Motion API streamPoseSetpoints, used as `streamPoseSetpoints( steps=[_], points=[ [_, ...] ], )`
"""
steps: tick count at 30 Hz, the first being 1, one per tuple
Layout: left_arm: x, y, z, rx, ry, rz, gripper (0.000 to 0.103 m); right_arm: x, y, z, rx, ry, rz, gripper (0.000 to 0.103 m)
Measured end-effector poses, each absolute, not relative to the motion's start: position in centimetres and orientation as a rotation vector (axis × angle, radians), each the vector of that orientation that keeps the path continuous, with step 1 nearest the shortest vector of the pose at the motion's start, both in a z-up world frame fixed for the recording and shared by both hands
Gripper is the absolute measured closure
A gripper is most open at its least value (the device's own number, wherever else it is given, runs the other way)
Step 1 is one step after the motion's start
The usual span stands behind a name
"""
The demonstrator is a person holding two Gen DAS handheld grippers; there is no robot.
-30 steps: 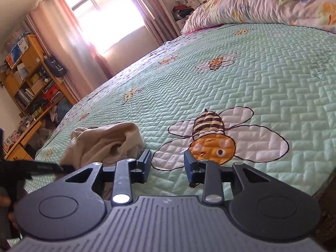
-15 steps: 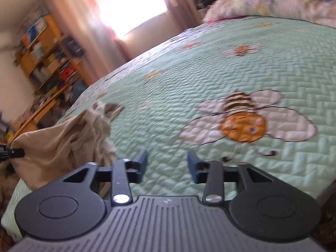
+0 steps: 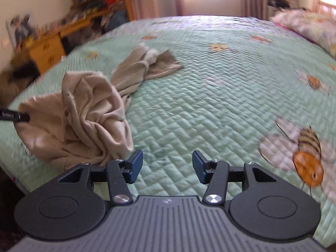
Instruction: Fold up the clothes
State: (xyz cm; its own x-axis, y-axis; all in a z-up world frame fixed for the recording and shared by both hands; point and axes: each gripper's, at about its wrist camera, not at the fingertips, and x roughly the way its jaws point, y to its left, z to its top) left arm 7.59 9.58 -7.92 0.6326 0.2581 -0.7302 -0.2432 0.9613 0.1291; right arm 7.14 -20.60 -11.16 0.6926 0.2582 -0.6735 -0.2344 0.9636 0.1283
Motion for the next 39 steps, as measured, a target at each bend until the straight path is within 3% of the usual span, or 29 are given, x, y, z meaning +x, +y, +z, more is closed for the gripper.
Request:
streamPoseSetpoints(
  steps=[7,17,20,21,24,30,37,39],
  points=[
    [6.8,11.4,-9.1,0.0,0.863,0.313,0.098,9.1,-15.0,-10.6,-0.089,0.796,0.384,0.038],
    [6.8,11.5,-10.0,0.028,0.9,0.298,0.097,11.7,-11.3,-12.1,-0.107,0.833,0.415,0.038],
    [6.7,11.4,-10.0,0.031,0.906,0.299,0.092,12.0,-11.2,-12.4,-0.111,0.838,0.414,0.039],
    [6.6,11.4,-9.9,0.029,0.907,0.299,0.09,12.1,-11.2,-12.5,-0.112,0.84,0.416,0.044],
    [6.3,11.5,-9.7,0.025,0.909,0.301,0.086,12.3,-10.8,-12.8,-0.11,0.848,0.44,0.072],
    [5.5,11.3,-9.2,0.03,0.907,0.294,0.08,11.7,-10.3,-12.8,-0.128,0.828,0.436,0.093],
    [4.8,11.3,-8.6,0.033,0.892,0.307,0.067,10.6,-11.4,-12.3,-0.166,0.797,0.376,0.094],
    [4.5,11.3,-8.2,0.035,0.88,0.315,0.05,10.2,-12.0,-12.2,-0.187,0.786,0.343,0.095]
  ],
)
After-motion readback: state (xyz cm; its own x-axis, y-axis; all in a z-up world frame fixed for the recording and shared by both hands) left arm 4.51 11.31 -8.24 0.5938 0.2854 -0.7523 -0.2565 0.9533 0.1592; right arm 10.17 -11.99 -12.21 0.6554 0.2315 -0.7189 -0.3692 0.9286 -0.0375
